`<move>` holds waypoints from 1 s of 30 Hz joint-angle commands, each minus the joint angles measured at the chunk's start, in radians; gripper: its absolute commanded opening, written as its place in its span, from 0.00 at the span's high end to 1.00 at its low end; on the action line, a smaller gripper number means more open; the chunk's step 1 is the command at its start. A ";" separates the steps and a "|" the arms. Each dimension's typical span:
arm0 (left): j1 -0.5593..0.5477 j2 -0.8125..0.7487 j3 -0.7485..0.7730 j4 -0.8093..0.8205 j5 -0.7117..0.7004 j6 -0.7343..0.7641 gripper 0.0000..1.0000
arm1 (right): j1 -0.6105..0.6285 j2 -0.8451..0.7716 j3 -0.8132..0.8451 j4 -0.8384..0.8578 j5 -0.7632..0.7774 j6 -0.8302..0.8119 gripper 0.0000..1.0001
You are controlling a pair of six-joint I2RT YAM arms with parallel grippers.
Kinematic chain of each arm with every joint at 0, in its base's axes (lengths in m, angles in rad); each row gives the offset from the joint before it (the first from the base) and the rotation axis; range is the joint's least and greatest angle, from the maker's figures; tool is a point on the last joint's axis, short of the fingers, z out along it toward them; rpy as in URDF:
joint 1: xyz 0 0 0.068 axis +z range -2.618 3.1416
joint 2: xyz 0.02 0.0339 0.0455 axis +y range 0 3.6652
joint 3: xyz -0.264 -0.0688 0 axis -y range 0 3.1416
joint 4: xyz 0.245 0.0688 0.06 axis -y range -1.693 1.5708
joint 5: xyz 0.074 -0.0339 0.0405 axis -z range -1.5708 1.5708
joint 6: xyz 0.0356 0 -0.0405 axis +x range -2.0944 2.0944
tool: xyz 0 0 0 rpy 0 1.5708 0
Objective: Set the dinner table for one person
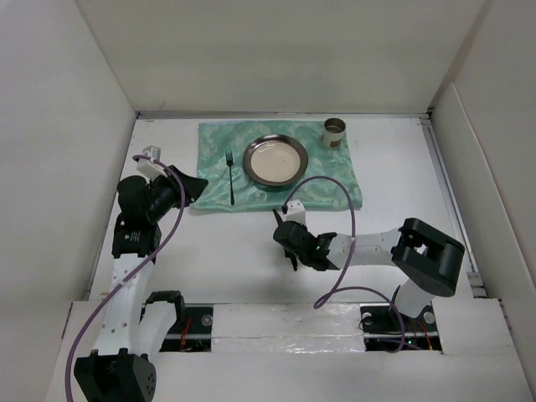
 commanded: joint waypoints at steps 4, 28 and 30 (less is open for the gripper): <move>-0.005 -0.019 0.005 0.053 0.010 0.000 0.74 | 0.007 -0.013 -0.062 -0.088 -0.017 0.027 0.87; -0.005 -0.019 0.007 0.050 0.017 0.000 0.74 | -0.130 -0.376 0.057 -0.238 0.005 -0.109 1.00; -0.005 -0.022 0.007 0.050 0.022 0.002 0.74 | -0.220 -0.376 0.079 -0.204 -0.023 -0.170 1.00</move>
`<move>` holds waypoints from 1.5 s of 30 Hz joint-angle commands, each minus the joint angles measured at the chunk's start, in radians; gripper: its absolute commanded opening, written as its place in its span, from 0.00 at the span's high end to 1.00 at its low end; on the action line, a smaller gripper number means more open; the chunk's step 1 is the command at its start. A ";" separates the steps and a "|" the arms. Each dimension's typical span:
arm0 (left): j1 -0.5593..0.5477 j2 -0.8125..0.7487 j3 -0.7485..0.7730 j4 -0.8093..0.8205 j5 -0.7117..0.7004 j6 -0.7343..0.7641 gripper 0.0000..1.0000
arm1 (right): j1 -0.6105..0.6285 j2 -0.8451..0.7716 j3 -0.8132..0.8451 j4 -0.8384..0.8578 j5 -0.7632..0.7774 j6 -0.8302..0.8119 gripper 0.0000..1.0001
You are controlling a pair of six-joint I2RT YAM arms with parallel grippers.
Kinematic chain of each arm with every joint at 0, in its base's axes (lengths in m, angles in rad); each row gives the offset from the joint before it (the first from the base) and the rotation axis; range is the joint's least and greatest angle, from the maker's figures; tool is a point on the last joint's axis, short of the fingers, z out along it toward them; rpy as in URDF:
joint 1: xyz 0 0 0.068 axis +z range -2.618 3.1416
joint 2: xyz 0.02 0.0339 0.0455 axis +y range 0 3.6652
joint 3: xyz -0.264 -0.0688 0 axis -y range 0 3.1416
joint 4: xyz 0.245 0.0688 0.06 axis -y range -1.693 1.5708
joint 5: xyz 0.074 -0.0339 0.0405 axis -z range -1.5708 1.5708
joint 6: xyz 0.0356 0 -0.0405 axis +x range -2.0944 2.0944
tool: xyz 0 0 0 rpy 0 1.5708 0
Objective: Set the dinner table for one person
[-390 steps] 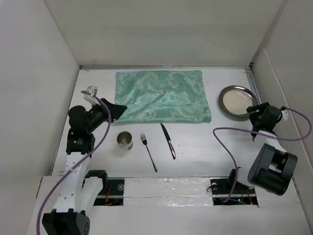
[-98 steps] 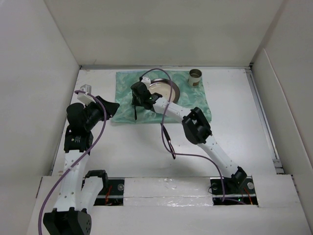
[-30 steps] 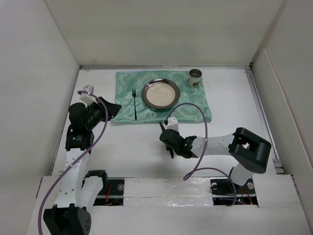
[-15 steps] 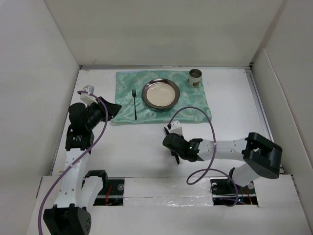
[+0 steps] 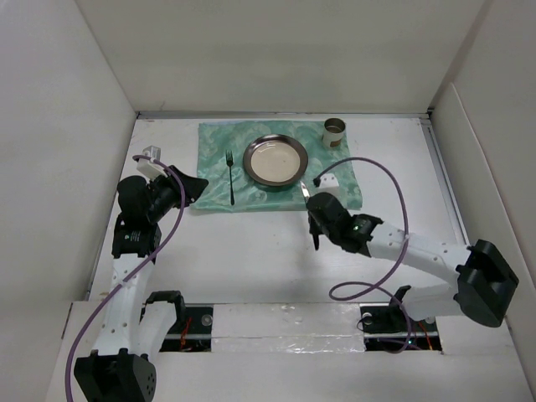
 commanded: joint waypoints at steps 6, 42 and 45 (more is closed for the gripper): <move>-0.005 -0.022 0.002 0.050 0.024 0.002 0.74 | -0.305 0.094 0.220 0.132 -0.132 -0.210 1.00; 0.004 -0.006 0.005 0.049 0.027 0.002 0.74 | -0.594 0.804 0.797 0.022 -0.315 -0.267 1.00; 0.004 -0.005 0.005 0.052 0.032 0.002 0.74 | -0.594 0.804 0.791 0.023 -0.307 -0.263 0.86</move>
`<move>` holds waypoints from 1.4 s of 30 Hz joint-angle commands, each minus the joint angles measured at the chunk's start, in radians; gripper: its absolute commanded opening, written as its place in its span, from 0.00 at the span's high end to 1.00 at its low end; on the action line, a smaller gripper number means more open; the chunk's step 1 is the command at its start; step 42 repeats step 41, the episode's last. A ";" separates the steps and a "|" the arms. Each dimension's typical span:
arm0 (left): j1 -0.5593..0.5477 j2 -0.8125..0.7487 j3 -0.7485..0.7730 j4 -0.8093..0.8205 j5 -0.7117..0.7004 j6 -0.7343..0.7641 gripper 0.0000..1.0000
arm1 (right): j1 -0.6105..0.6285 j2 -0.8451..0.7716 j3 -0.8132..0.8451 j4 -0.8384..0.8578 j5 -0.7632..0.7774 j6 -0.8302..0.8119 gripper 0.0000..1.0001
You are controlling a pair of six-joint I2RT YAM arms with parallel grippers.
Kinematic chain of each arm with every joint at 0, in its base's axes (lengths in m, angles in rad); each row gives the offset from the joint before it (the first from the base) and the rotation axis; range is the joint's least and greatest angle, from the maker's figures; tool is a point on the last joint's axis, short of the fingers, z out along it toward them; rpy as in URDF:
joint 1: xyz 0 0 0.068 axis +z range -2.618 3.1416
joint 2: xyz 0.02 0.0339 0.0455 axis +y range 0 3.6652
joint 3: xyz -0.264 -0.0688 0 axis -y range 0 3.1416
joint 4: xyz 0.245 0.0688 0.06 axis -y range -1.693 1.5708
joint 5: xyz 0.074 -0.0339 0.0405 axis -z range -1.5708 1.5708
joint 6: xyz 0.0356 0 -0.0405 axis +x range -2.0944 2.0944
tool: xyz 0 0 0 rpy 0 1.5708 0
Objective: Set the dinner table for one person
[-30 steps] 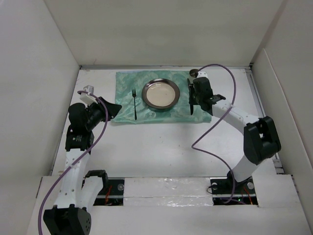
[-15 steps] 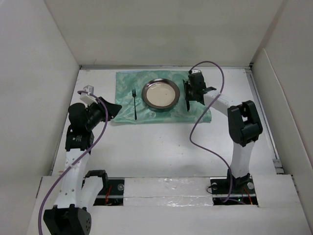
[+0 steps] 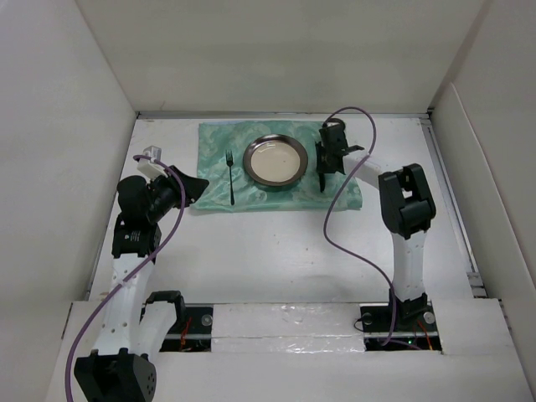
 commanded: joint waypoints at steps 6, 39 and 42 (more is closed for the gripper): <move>0.002 -0.004 0.007 0.055 0.018 0.002 0.69 | -0.005 -0.121 -0.015 -0.001 0.038 0.013 0.67; -0.036 -0.248 0.150 0.053 -0.090 -0.031 0.40 | 0.133 -1.821 -0.724 0.150 0.372 0.131 0.00; -0.036 -0.253 0.110 0.066 -0.104 -0.053 0.38 | 0.133 -1.783 -0.722 0.141 0.336 0.143 0.00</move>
